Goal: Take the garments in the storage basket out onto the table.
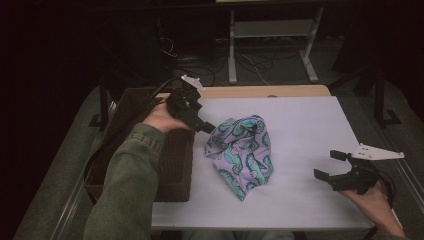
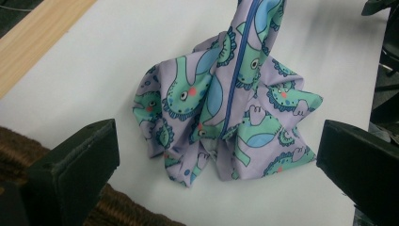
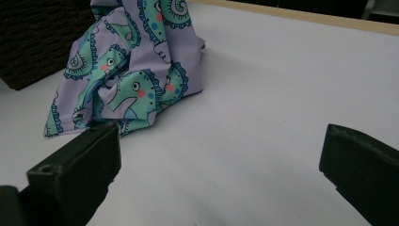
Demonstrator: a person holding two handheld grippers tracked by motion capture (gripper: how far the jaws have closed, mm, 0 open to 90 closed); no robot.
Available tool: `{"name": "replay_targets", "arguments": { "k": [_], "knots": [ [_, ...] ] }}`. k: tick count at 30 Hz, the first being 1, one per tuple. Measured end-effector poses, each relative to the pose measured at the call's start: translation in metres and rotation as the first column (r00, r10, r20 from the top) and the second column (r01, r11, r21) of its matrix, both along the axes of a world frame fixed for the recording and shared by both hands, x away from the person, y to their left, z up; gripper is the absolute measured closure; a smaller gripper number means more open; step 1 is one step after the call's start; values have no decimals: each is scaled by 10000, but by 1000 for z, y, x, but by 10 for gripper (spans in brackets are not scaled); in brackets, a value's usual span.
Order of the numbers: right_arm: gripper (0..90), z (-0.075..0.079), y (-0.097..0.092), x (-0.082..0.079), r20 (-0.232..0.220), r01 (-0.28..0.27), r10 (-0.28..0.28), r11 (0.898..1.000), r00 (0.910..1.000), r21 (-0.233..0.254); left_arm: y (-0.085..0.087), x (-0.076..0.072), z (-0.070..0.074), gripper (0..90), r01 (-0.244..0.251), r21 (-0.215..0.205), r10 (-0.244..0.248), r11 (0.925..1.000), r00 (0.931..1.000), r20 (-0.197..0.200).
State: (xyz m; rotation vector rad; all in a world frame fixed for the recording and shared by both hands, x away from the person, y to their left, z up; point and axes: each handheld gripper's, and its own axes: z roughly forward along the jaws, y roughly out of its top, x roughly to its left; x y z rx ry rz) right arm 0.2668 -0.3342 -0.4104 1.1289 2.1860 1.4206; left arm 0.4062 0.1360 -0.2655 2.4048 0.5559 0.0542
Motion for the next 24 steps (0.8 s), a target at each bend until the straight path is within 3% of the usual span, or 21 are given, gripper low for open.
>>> {"name": "replay_targets", "arguments": {
  "k": [12, 24],
  "knots": [
    [0, 0, 0, 0, -5, 1, -1, 10000, 10000, -12, 36, -13, -10, 0, -455, 3, 455, 9990, 9989, 97],
    [0, 0, 0, -1, -25, 0, 0, 10000, 10000, -51, 74, -26, -18, 0, -1047, -433, 1053, 9936, 9943, 132]
  ]
}}
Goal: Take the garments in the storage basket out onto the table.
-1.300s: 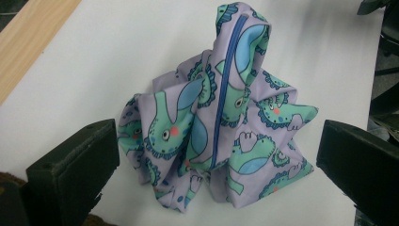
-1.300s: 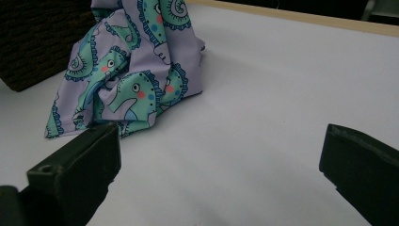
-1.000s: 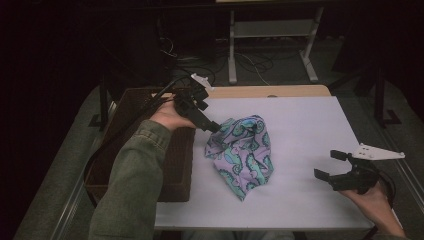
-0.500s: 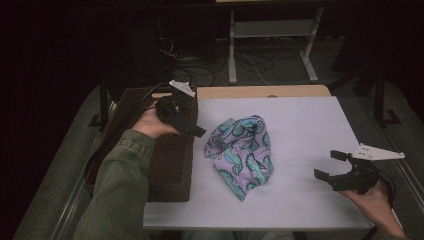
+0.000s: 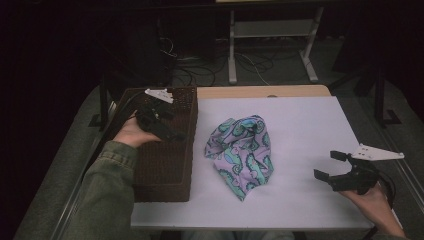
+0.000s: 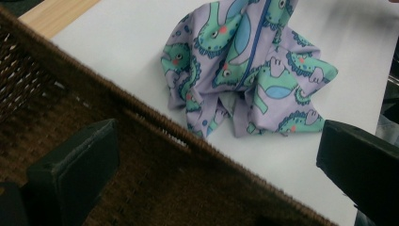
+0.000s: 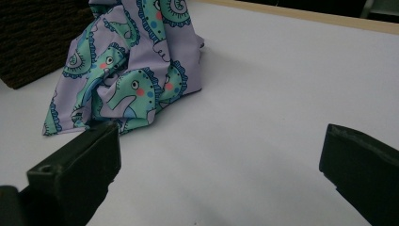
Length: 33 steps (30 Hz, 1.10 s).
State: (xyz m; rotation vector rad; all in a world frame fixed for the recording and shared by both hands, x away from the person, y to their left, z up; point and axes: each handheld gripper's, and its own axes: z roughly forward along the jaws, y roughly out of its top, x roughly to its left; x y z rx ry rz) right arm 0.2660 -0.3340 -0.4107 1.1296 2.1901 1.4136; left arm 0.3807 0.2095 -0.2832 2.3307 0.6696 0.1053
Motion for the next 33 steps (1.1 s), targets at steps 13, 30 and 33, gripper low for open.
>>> {"name": "replay_targets", "arguments": {
  "k": [13, 30, 33],
  "knots": [
    [0, 0, 1, 0, -31, -12, 12, 10000, 10000, -49, 41, -16, -14, 0, -683, -355, 684, 9970, 9977, 30],
    [0, -1, 2, -1, -54, -22, 22, 9999, 10000, -105, 90, -39, -36, 0, -1560, -1105, 1574, 9816, 9875, 42],
    [0, -1, 2, 0, -50, -24, 23, 9999, 10000, -118, 95, -43, -39, 0, -1613, -1249, 1634, 9790, 9865, 60]
  ]
}}
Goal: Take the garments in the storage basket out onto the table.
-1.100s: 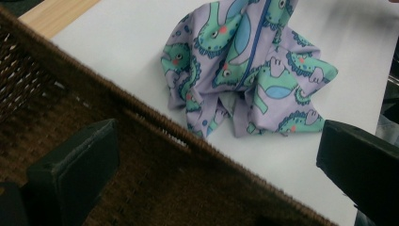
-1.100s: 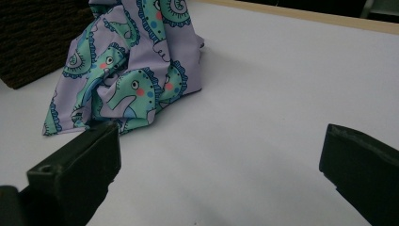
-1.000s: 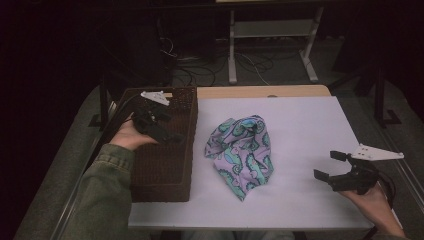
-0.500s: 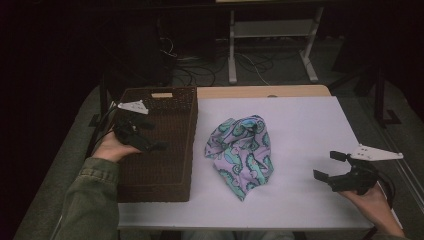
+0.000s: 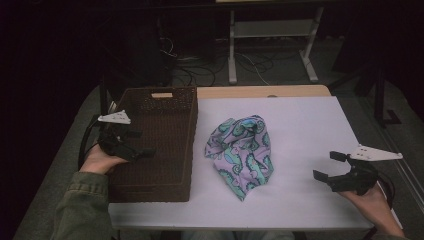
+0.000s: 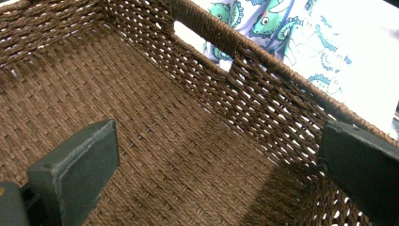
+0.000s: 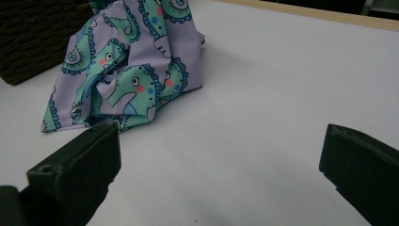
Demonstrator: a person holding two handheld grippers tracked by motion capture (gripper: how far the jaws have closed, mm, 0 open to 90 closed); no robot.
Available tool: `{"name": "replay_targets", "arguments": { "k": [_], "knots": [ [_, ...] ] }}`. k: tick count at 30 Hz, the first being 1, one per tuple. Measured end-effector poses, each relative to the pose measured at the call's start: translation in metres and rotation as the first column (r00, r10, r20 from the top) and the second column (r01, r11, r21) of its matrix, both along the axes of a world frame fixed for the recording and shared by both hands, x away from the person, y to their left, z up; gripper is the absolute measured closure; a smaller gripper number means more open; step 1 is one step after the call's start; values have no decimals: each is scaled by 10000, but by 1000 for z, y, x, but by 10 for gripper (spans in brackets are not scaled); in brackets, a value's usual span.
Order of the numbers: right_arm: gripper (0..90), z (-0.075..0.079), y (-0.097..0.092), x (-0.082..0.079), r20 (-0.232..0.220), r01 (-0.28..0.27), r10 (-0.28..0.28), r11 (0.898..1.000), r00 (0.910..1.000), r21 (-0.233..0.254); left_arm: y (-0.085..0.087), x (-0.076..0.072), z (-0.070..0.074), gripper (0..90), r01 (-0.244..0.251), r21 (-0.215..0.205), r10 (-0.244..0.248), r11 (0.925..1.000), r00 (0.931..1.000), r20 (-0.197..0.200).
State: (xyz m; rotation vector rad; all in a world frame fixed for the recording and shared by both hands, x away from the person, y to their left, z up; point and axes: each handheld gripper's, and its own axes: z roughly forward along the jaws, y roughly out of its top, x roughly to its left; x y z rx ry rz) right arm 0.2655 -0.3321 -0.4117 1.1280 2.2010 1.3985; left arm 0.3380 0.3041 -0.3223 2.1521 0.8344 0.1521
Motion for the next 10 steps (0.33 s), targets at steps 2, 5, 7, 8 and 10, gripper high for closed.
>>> {"name": "replay_targets", "arguments": {
  "k": [2, 5, 7, 8, 10],
  "knots": [
    [0, 0, 0, 0, -30, 4, -4, 10000, 10000, -20, 5, -5, -7, 0, -148, -161, 148, 9998, 9999, -17],
    [0, 0, 0, 0, -35, 22, -23, 10000, 10000, -40, 9, -10, -11, 0, -227, -323, 227, 9992, 9997, 4],
    [0, -1, 1, 0, -39, 38, -38, 10000, 10000, -58, 11, -12, -12, 0, -277, -449, 278, 9986, 9996, 14],
    [0, -1, 1, 1, -40, 33, -34, 10000, 10000, -72, 11, -12, -13, 0, -297, -527, 299, 9982, 9995, 32],
    [0, -1, 1, 0, -29, 54, -54, 10000, 10000, -79, 12, -13, -13, 0, -321, -525, 326, 9981, 9994, 79]
  ]
}}
